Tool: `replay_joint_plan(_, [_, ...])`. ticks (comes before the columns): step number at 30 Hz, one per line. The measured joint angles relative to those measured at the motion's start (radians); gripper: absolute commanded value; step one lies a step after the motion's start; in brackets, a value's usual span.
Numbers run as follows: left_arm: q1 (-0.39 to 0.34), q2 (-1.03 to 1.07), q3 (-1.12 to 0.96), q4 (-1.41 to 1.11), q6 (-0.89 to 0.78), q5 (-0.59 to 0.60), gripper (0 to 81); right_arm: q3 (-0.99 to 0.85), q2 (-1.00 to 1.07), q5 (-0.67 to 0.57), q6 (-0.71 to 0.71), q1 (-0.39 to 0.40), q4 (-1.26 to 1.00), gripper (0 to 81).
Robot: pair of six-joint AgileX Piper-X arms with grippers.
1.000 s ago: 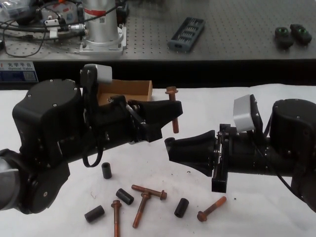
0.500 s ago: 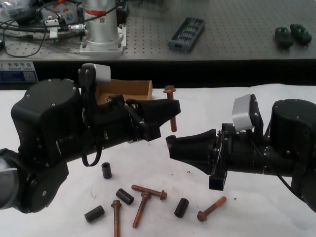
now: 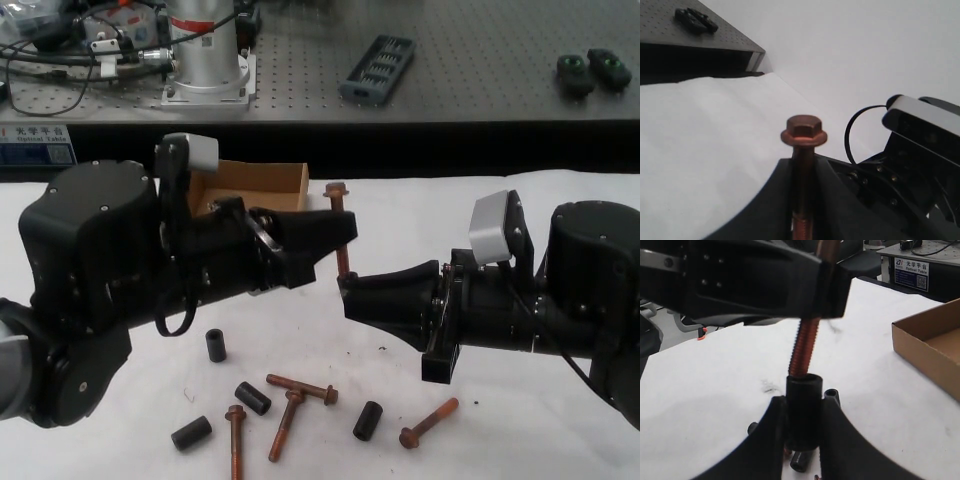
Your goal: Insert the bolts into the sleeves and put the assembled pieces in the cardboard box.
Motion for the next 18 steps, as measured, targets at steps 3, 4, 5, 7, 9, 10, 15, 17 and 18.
replay_joint_plan(3, [0.0, 0.0, 0.0, 0.003, 0.0, 0.011, 0.6, 0.0, 0.0, 0.0, 0.0, 0.0, 0.0, 5.4])
replay_joint_plan(4, [0.0, 0.0, 0.0, 0.003, 0.0, 0.012, 0.6, 0.0, 0.0, 0.0, 0.0, 0.0, 0.0, 5.4])
replay_joint_plan(5, [0.0, 0.0, 0.0, 0.003, 0.0, 0.015, 0.6, 0.0, 0.0, 0.0, 0.0, 0.0, 0.0, 5.4])
replay_joint_plan(7, [0.0, 0.0, 0.0, 0.003, 0.0, 0.015, 0.6, 0.0, 0.0, 0.0, 0.015, 0.0, -0.016, 5.4])
replay_joint_plan(9, [0.0, 0.0, -0.002, -0.002, 0.0, 0.015, 0.6, 0.0, 0.0, 0.0, 0.043, 0.0, -0.035, 5.4])
replay_joint_plan(10, [0.0, 0.0, -0.004, -0.003, 0.0, 0.015, 0.6, 0.002, 0.0, 0.0, 0.054, 0.0, -0.044, 5.4])
replay_joint_plan(15, [0.002, 0.0, -0.007, 0.006, 0.0, 0.018, 0.6, 0.002, 0.0, -0.017, 0.075, 0.0, -0.066, 5.4])
replay_joint_plan(17, [0.002, 0.0, -0.007, 0.006, 0.001, 0.018, 0.6, 0.002, 0.0, -0.02, 0.075, 0.0, -0.067, 5.4])
replay_joint_plan(18, [0.002, 0.0, -0.007, 0.006, 0.001, 0.018, 0.6, 0.002, 0.0, -0.02, 0.077, 0.0, -0.067, 5.4])
